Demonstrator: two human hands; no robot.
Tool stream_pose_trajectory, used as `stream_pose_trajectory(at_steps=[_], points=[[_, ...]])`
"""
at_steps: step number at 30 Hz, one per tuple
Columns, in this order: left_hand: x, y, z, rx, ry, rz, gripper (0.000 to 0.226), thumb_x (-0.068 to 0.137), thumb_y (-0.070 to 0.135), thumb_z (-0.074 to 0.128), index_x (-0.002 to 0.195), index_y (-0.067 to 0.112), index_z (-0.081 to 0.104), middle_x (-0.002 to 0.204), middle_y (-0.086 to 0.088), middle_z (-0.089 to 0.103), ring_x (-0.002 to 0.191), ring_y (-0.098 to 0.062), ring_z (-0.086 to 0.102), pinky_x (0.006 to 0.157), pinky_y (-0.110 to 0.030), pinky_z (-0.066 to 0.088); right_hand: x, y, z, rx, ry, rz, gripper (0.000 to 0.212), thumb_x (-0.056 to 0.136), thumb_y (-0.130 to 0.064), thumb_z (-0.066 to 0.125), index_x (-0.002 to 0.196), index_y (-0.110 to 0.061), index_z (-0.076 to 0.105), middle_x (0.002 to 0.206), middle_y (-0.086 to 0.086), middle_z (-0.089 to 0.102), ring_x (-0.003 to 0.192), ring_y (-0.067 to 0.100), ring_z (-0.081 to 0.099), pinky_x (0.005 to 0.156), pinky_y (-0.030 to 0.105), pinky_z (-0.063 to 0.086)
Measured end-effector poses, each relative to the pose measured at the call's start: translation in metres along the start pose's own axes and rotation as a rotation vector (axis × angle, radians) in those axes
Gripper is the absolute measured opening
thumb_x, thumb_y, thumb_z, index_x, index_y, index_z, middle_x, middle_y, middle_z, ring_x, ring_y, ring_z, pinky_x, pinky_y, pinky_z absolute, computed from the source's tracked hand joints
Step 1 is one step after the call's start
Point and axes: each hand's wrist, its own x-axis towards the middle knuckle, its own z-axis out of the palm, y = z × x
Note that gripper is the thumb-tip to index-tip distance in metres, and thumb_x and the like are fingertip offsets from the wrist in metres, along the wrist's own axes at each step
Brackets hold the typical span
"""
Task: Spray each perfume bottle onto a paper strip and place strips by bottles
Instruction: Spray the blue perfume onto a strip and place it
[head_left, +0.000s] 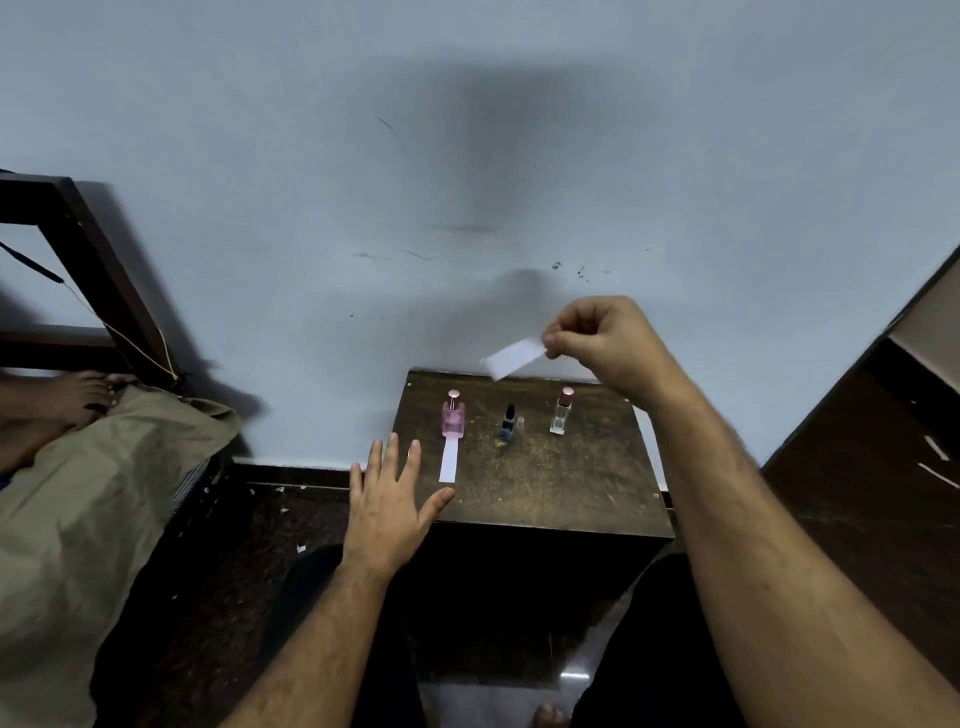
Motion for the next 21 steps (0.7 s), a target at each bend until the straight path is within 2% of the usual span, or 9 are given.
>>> stream_pose_trajectory(at_steps=[5, 6, 9, 10, 13, 16, 18, 19, 21], points=[[0.002, 0.001, 0.0, -0.006, 0.001, -0.006, 0.108, 0.072, 0.085, -0.016, 0.156, 0.024, 0.016, 0.164, -0.006, 0.008, 0.151, -0.023, -0.002, 0.12, -0.048, 0.004, -0.003, -0.02, -0.012, 0.529, -0.211, 0.044, 0.016, 0.085, 0.0, 0.065, 0.076, -0.013, 0.069, 0.067, 0.007, 0.067, 0.043, 0.012, 0.039, 0.05, 0.025, 0.04], [0.001, 0.001, 0.001, -0.006, 0.003, -0.008, 0.109, 0.072, 0.085, -0.016, 0.156, 0.024, 0.016, 0.164, -0.006, 0.009, 0.151, -0.023, -0.002, 0.12, -0.048, 0.005, -0.002, -0.015, -0.007, 0.425, -0.162, 0.087, 0.016, 0.085, -0.002, 0.065, 0.077, -0.015, 0.07, 0.068, 0.006, 0.068, 0.044, 0.014, 0.044, 0.052, 0.027, 0.042], [-0.001, -0.002, 0.0, -0.017, 0.004, -0.008, 0.108, 0.073, 0.085, -0.015, 0.155, 0.024, 0.02, 0.163, -0.008, 0.012, 0.151, -0.024, 0.001, 0.12, -0.049, 0.007, 0.003, 0.017, 0.011, -0.574, 0.102, 0.105, 0.011, 0.082, -0.014, 0.065, 0.084, -0.02, 0.074, 0.081, 0.0, 0.073, 0.073, 0.021, 0.067, 0.068, 0.032, 0.052], [-0.001, -0.002, 0.0, -0.026, 0.012, -0.008, 0.107, 0.075, 0.085, -0.013, 0.155, 0.023, 0.022, 0.163, -0.008, 0.015, 0.151, -0.025, 0.003, 0.12, -0.05, 0.009, 0.001, 0.021, 0.016, -0.551, 0.126, 0.091, 0.01, 0.081, -0.014, 0.066, 0.082, -0.021, 0.074, 0.078, -0.003, 0.073, 0.076, 0.018, 0.068, 0.071, 0.032, 0.055], [-0.001, -0.004, 0.0, -0.021, 0.013, -0.005, 0.106, 0.075, 0.084, -0.013, 0.154, 0.023, 0.022, 0.163, -0.008, 0.016, 0.151, -0.025, 0.005, 0.12, -0.049, 0.01, 0.001, 0.02, 0.015, -0.085, 0.022, 0.088, 0.011, 0.082, -0.009, 0.071, 0.076, -0.018, 0.072, 0.068, -0.002, 0.072, 0.063, 0.011, 0.065, 0.064, 0.029, 0.051], [0.0, -0.005, 0.0, -0.03, 0.029, -0.008, 0.106, 0.075, 0.084, -0.012, 0.155, 0.022, 0.021, 0.163, -0.008, 0.015, 0.151, -0.025, 0.005, 0.12, -0.049, 0.01, -0.004, -0.002, 0.004, 0.367, -0.179, 0.049, 0.015, 0.085, 0.0, 0.066, 0.076, -0.012, 0.07, 0.063, 0.003, 0.067, 0.043, 0.009, 0.041, 0.049, 0.023, 0.035], [0.0, -0.005, 0.001, -0.05, 0.034, -0.009, 0.105, 0.077, 0.084, -0.01, 0.155, 0.021, 0.022, 0.162, -0.009, 0.017, 0.151, -0.026, 0.006, 0.12, -0.05, 0.011, -0.007, -0.013, -0.001, 0.662, -0.287, 0.069, 0.021, 0.084, -0.001, 0.061, 0.072, -0.015, 0.07, 0.061, 0.002, 0.064, 0.042, 0.008, 0.034, 0.047, 0.023, 0.036], [0.0, -0.004, 0.001, -0.051, 0.036, -0.009, 0.104, 0.078, 0.084, -0.009, 0.155, 0.021, 0.022, 0.162, -0.009, 0.017, 0.151, -0.026, 0.006, 0.12, -0.05, 0.011, -0.007, -0.012, -0.001, 0.654, -0.285, 0.106, 0.022, 0.083, -0.001, 0.061, 0.071, -0.016, 0.07, 0.06, 0.002, 0.064, 0.041, 0.009, 0.035, 0.047, 0.023, 0.036], [-0.001, -0.005, 0.001, -0.04, 0.038, -0.006, 0.103, 0.078, 0.084, -0.009, 0.155, 0.021, 0.019, 0.163, -0.009, 0.015, 0.151, -0.025, 0.005, 0.12, -0.049, 0.01, -0.003, 0.002, 0.007, -0.027, -0.131, 0.074, 0.015, 0.081, -0.004, 0.065, 0.077, -0.017, 0.071, 0.068, 0.003, 0.069, 0.048, 0.016, 0.05, 0.05, 0.024, 0.039]])
